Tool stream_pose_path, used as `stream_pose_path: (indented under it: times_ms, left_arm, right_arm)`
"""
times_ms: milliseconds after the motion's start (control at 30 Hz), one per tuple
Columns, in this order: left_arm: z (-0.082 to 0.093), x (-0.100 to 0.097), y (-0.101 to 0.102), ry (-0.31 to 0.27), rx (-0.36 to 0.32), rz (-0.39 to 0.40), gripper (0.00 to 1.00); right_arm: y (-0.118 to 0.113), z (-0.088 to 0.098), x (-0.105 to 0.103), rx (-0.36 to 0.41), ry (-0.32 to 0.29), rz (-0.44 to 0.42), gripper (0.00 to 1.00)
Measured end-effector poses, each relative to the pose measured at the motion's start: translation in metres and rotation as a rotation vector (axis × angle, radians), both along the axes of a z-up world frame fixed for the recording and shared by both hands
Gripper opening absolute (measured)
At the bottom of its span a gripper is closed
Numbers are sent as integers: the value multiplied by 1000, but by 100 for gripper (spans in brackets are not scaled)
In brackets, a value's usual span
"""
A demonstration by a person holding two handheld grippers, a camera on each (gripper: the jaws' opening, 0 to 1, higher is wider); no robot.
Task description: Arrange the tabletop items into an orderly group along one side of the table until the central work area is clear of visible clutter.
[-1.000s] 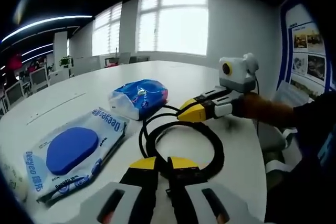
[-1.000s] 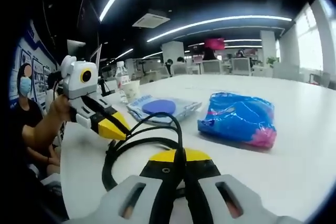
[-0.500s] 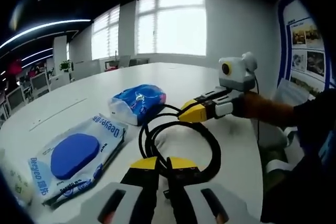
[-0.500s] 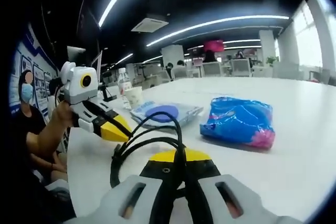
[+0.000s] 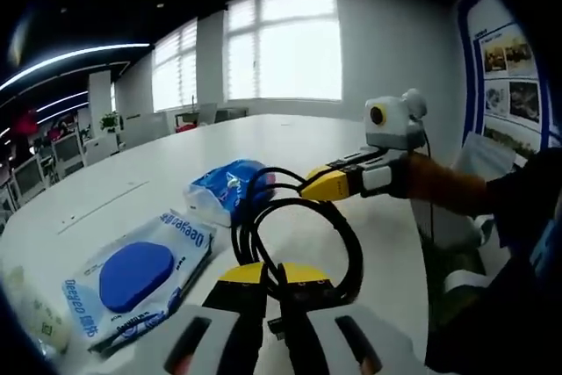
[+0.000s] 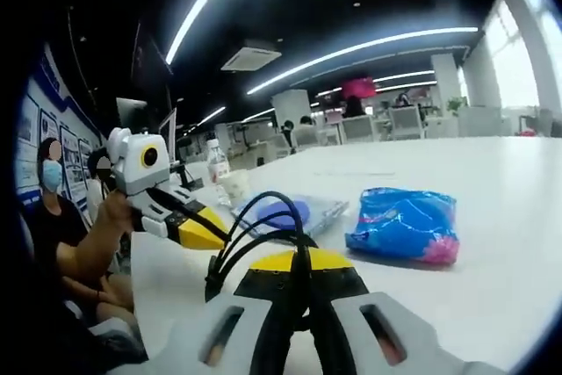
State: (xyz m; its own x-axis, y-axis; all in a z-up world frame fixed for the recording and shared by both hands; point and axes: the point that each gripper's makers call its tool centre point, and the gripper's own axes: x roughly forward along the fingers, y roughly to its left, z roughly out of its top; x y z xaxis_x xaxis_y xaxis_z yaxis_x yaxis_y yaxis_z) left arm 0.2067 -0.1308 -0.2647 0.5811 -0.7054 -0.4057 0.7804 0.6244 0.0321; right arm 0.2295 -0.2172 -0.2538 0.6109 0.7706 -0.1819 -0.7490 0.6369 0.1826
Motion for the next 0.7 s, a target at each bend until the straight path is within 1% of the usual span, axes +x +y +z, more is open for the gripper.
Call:
stream_pose_path:
  times_ms: [167,400,700]
  left_arm:
    - [5,-10,2,-17,10,2,3]
    - [9,-12,8,-24,-1,17,3]
    - [8,-20,16,-23,0,26,3]
  right_arm:
    - [8,6,-6,3,-12,12,0]
    - [15,12,-9,2,-28,23,0]
    - [31,9,-20,-6,-24,46,0]
